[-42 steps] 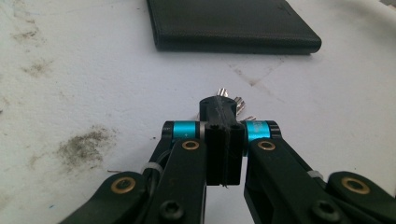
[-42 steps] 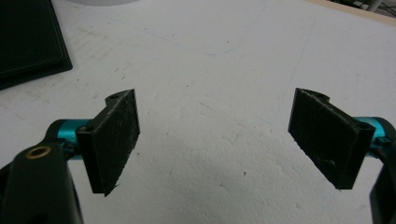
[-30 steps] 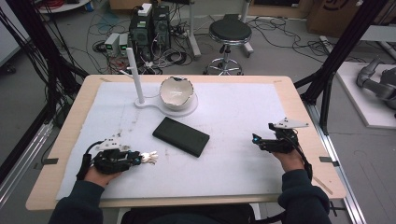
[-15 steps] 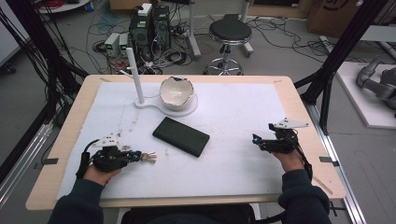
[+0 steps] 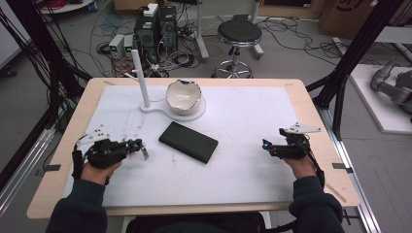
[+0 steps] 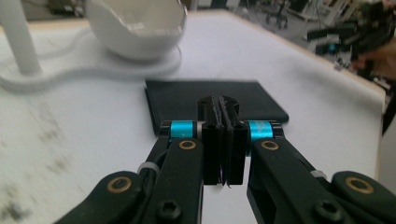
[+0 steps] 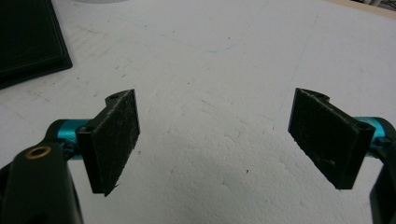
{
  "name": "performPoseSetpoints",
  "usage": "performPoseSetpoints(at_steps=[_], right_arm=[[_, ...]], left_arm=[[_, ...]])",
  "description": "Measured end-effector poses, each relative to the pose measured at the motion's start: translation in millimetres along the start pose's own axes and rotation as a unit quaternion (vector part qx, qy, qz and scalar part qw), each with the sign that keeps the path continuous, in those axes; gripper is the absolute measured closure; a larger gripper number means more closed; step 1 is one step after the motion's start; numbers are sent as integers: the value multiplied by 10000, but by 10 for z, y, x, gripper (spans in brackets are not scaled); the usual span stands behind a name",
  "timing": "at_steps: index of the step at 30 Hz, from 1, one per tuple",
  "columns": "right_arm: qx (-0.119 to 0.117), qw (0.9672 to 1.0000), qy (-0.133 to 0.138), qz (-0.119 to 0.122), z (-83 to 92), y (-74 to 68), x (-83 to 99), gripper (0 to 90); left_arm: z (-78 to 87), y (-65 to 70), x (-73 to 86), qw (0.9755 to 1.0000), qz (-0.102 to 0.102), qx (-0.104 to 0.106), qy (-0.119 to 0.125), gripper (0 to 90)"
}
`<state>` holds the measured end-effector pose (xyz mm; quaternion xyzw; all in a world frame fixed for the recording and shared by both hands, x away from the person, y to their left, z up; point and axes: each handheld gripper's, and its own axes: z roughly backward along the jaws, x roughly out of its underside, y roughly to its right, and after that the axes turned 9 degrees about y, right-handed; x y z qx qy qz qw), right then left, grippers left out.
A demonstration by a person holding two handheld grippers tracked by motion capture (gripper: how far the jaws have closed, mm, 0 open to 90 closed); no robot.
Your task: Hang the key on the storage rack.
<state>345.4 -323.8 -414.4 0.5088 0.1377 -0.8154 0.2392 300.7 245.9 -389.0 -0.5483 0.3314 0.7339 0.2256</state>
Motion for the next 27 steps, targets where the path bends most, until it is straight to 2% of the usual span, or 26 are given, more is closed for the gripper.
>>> performPoseSetpoints(at_steps=[7,10,14,19,22,27], right_arm=[[-8,10000,27,-47,-9,13,-4,164],[-13,10000,49,-80,-12,24,-3,165],[-12,10000,56,-82,-13,29,-4,165],[-22,9999,102,-74,-4,25,-9,165],[-18,9999,95,-81,-3,26,-9,165],[-25,9999,91,-75,-19,28,-6,165]], left_arm=[[-65,-139,-531,9985,-175,-209,468,878],[-108,-199,-731,9977,-272,-236,576,879],[-204,-253,-996,9949,-499,-291,827,879],[-328,-410,-1254,9933,-364,-411,1013,879],[-427,-518,-1366,9937,-361,-522,921,879],[-525,-690,-1449,9936,-207,-684,871,878]])
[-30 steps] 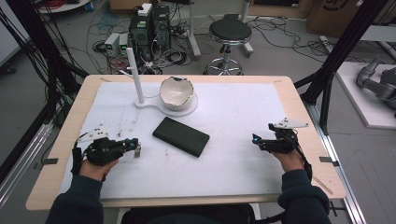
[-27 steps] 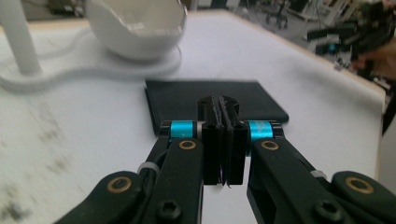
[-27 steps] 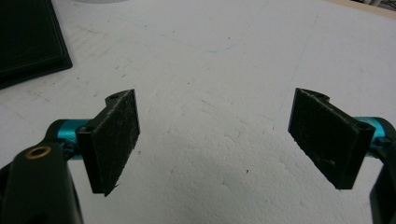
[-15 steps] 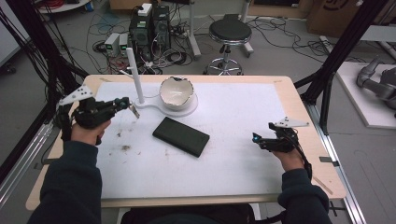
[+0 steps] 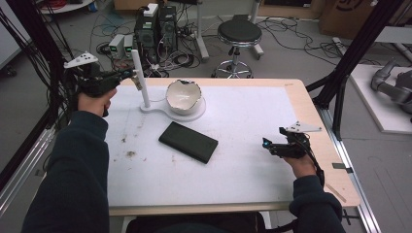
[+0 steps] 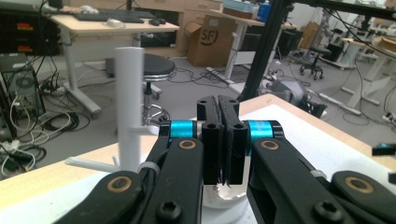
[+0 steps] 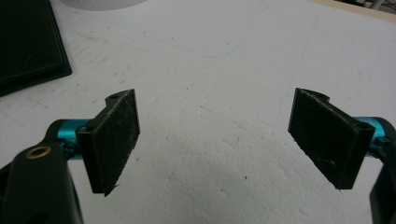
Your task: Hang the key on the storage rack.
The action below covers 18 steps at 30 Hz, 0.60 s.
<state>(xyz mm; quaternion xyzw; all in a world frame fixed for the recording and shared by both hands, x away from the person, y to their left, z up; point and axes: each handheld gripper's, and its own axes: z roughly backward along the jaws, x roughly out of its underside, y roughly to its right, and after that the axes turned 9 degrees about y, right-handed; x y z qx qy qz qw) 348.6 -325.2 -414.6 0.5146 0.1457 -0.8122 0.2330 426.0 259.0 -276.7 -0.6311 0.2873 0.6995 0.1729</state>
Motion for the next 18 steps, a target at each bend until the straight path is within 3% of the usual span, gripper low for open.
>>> performPoseSetpoints(at_steps=[6,18], right_arm=[[12,10000,-7,-25,-1,17,3,165],[-23,10000,-54,-34,-14,5,11,165]], left_arm=[[-73,-149,30,9996,141,-205,-102,878],[-200,-324,68,9987,364,-234,-265,878]])
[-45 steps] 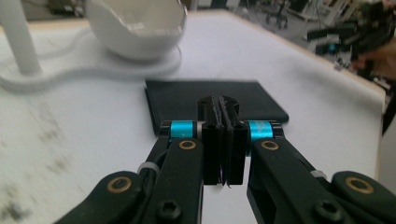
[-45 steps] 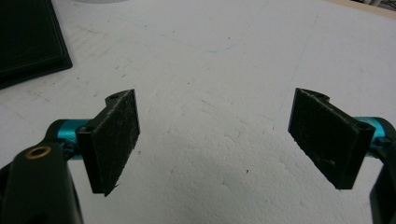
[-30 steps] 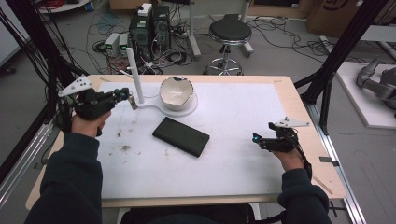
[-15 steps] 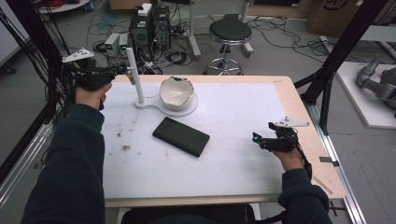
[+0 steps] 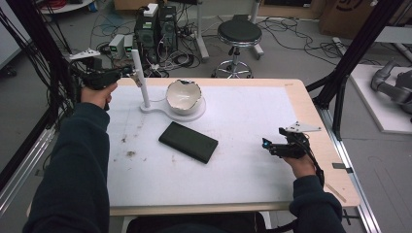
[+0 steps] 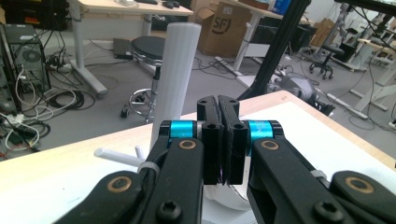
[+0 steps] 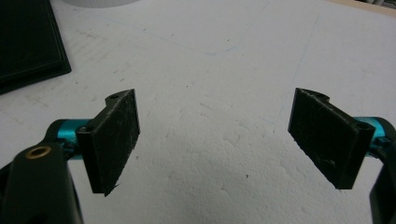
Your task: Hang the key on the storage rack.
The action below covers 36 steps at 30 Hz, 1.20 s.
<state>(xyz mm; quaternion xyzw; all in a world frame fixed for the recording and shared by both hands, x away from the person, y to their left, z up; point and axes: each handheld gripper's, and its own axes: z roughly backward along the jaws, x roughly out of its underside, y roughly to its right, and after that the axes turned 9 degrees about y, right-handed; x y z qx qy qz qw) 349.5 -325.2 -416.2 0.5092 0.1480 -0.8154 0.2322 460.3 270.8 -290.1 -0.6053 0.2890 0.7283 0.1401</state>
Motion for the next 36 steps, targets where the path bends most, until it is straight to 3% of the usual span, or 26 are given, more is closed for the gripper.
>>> performPoseSetpoints(at_steps=[10,15,20,36], right_arm=[[21,10000,-11,9,6,-3,15,165],[29,10000,1,-16,13,0,14,165],[11,10000,-21,10,-3,1,14,165],[12,10000,-15,-14,-1,2,13,165]], left_arm=[[-12,-52,16,9998,180,61,45,871],[38,-77,-5,9995,228,-223,45,710],[117,-94,-15,9992,112,-386,16,684],[-15,11,23,9997,28,-244,-50,682]])
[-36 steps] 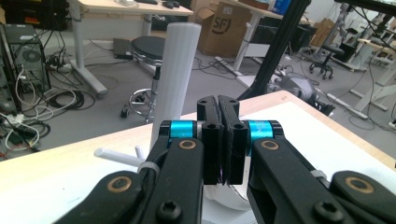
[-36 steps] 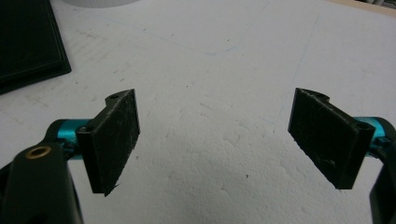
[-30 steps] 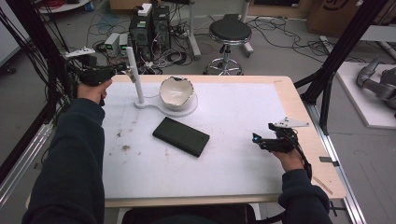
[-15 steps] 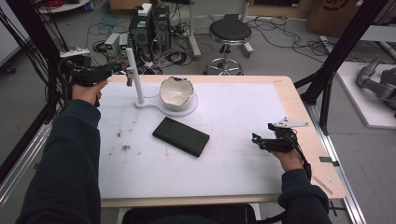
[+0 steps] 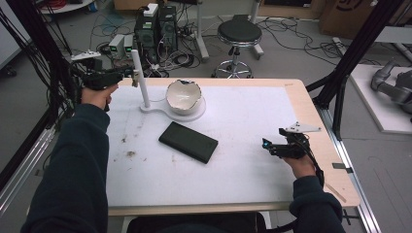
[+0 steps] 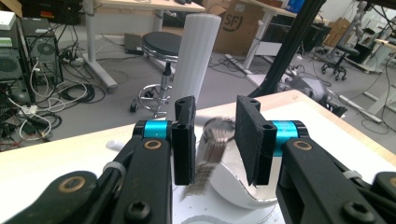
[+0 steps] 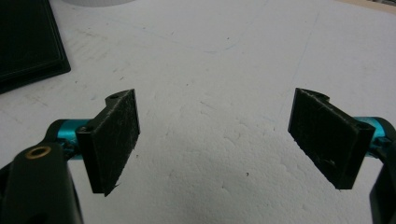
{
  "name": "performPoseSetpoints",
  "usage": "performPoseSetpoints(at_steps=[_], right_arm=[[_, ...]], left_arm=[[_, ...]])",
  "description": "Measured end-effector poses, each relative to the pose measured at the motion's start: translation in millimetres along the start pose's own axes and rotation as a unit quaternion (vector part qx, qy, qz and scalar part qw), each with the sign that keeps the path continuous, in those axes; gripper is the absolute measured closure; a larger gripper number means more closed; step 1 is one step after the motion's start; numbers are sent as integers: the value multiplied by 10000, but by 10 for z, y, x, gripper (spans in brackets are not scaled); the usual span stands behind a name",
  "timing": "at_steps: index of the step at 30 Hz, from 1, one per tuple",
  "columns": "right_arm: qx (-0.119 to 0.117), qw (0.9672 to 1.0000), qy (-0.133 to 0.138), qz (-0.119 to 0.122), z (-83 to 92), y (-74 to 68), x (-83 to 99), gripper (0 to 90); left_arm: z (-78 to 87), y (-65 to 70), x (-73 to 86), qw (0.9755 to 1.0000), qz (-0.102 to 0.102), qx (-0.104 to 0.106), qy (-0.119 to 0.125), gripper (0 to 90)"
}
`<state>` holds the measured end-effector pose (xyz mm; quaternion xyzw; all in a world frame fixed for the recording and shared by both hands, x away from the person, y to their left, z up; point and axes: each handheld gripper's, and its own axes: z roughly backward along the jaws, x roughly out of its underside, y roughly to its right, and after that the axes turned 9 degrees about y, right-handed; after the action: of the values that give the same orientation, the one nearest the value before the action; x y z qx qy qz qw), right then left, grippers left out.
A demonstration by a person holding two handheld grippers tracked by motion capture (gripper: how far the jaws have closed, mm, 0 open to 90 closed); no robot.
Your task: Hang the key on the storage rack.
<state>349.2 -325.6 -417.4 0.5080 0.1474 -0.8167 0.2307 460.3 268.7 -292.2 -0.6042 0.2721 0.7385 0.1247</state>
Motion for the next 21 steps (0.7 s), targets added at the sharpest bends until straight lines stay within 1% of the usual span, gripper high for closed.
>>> performPoseSetpoints(at_steps=[4,6,7,12,15,20,21], right_arm=[[1,10000,-3,-13,5,4,0,165],[0,10000,-1,-19,6,3,0,165],[1,10000,4,-13,5,2,1,165],[-5,10000,19,-32,12,9,0,165],[-9,10000,21,-11,13,8,1,165],[-6,10000,26,-6,13,11,2,165],[-7,10000,27,-4,13,10,2,165]], left_arm=[[-38,22,-17,10000,-2,-56,-11,682],[-60,20,-8,9999,-6,-107,-43,684],[-70,18,-1,9999,27,-104,-54,683],[-90,26,6,9998,13,-194,-70,683],[-86,15,5,9998,69,-173,-38,684],[-83,12,3,9998,81,-172,-13,683],[-79,12,3,9999,63,-140,39,684]])
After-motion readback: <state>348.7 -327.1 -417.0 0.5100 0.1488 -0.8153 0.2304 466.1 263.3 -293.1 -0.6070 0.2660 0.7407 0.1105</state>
